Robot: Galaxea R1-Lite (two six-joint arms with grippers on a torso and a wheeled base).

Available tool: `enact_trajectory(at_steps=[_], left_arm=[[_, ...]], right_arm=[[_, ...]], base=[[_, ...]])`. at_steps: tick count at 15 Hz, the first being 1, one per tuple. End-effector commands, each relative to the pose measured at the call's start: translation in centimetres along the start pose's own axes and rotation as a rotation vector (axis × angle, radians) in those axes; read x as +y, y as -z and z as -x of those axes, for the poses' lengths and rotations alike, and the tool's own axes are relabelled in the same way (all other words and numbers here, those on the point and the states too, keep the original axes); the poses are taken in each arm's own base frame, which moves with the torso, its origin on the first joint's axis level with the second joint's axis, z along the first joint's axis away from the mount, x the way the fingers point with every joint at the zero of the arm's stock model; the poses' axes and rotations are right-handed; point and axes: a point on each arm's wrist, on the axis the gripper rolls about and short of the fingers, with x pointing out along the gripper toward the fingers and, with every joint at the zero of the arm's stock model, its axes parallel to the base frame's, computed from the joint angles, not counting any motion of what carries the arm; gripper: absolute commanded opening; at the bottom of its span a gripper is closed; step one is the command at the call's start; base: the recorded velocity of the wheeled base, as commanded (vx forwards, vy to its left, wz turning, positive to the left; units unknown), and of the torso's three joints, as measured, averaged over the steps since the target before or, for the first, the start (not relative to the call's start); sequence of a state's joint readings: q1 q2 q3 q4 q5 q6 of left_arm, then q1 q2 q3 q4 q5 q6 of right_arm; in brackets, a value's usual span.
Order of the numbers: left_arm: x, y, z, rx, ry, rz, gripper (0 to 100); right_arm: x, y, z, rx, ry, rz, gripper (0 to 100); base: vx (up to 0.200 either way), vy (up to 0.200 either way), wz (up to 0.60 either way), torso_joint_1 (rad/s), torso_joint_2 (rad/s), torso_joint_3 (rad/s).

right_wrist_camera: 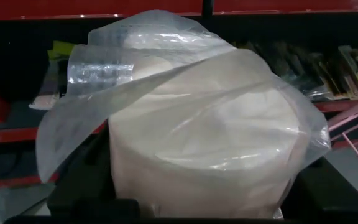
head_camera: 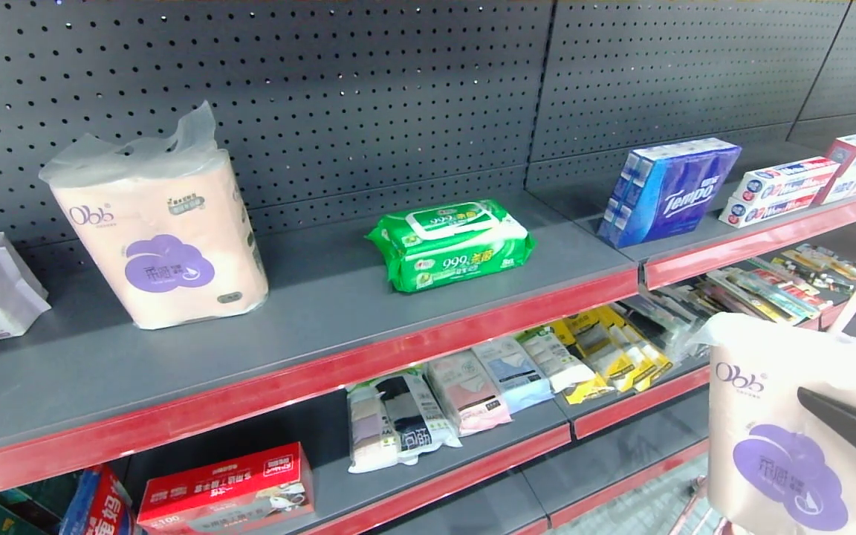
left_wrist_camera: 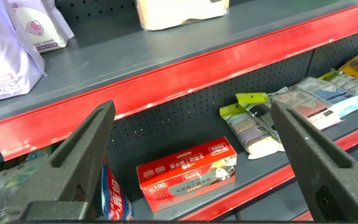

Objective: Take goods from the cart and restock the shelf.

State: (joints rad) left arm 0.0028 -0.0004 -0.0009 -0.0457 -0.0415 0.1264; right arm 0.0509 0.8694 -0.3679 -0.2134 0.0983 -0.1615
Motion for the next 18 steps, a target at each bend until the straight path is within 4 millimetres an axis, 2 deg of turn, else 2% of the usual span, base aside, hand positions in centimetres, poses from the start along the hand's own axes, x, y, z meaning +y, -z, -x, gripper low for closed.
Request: enact_trajectory(at_steps=[1,10,18], left_arm=[[0.0,-0.02,0.0,0.0,0.0,0.001,100],[0.0,0.02,-0.01,0.001,0.0,-0.001,100],[-0.02,-0.01,0.0,0.0,0.007,-0.001,100]], right_arm=[[0.01,0.22,-0.06,0.011,0.006,0.002,0],[-0.05,0.56,0.08,0.024,0.062,0.023,0],[-0.08,0.53,-0.21,0.036,0.057,0.058,0]], base=[[0.0,0.0,0.0,0.0,0.0,0.0],[0.0,0.0,0.0,0.012,-0.02,-0.013],[0.0,0.0,0.0,0.191,-0.43,-0.235]])
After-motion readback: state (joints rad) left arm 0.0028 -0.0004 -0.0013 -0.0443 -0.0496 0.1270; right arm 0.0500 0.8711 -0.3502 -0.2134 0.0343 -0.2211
